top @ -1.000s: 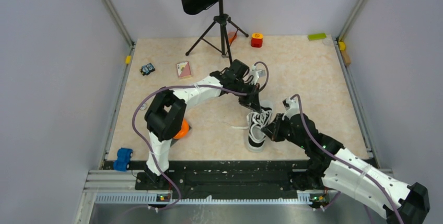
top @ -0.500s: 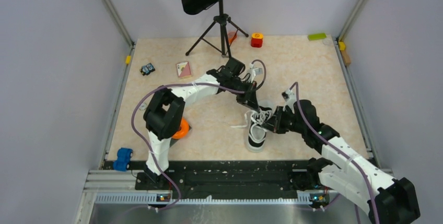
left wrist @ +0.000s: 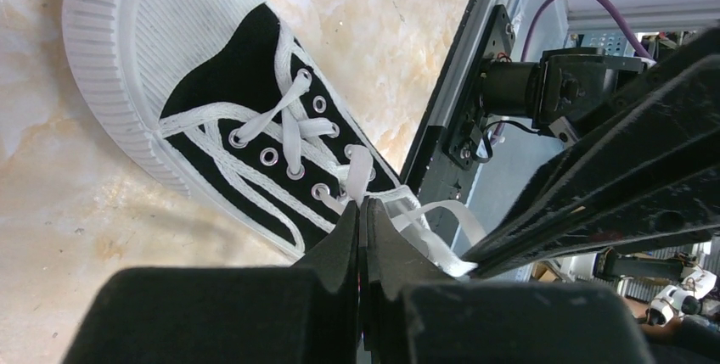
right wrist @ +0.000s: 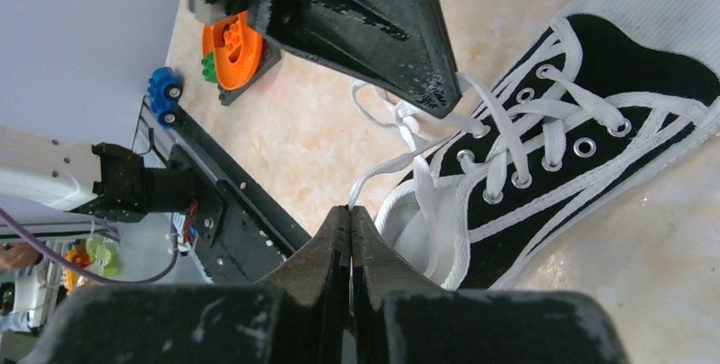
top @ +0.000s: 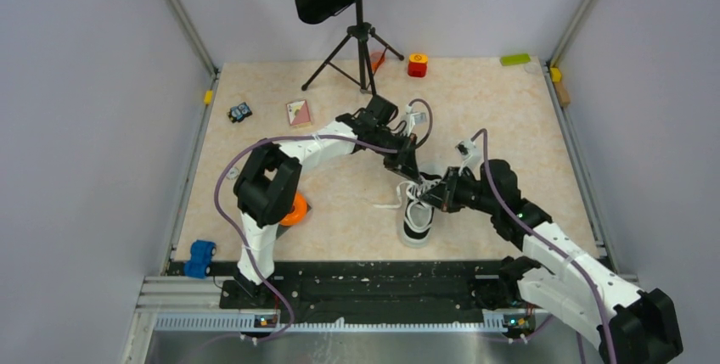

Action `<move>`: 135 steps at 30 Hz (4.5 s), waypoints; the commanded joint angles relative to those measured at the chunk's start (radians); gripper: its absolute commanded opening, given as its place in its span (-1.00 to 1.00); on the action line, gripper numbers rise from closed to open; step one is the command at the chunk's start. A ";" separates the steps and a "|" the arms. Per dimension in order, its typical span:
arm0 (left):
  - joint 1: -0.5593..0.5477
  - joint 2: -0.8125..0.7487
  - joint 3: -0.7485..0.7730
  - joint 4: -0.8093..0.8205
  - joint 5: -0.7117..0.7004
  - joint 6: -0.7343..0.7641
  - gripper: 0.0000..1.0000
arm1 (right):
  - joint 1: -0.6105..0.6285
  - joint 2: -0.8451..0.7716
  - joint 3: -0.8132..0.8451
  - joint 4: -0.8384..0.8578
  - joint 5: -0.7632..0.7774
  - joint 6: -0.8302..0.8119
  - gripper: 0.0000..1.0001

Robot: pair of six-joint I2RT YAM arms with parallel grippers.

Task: Tie the shoes
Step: Cross the shoelace with the shoelace.

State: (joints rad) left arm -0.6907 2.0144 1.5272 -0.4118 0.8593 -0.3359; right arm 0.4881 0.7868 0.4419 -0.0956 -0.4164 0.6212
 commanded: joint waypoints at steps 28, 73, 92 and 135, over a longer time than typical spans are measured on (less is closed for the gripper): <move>-0.007 -0.051 -0.036 0.013 0.079 0.037 -1.00 | -0.008 0.216 0.104 0.039 0.251 0.013 -1.00; -0.040 -0.046 -0.028 -0.089 0.165 0.120 -1.00 | -0.086 0.214 0.243 -0.139 0.251 0.016 -0.05; -0.049 -0.052 -0.069 -0.054 0.163 0.115 -1.00 | -0.089 0.406 0.278 -0.166 0.125 0.104 -0.05; -0.047 -0.062 -0.085 -0.149 0.185 0.214 -1.00 | -0.089 0.415 0.291 -0.066 0.283 0.138 -1.00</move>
State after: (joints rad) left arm -0.7338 2.0056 1.4437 -0.5076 0.9977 -0.1627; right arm 0.4065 1.2423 0.7197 -0.2050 -0.1860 0.7383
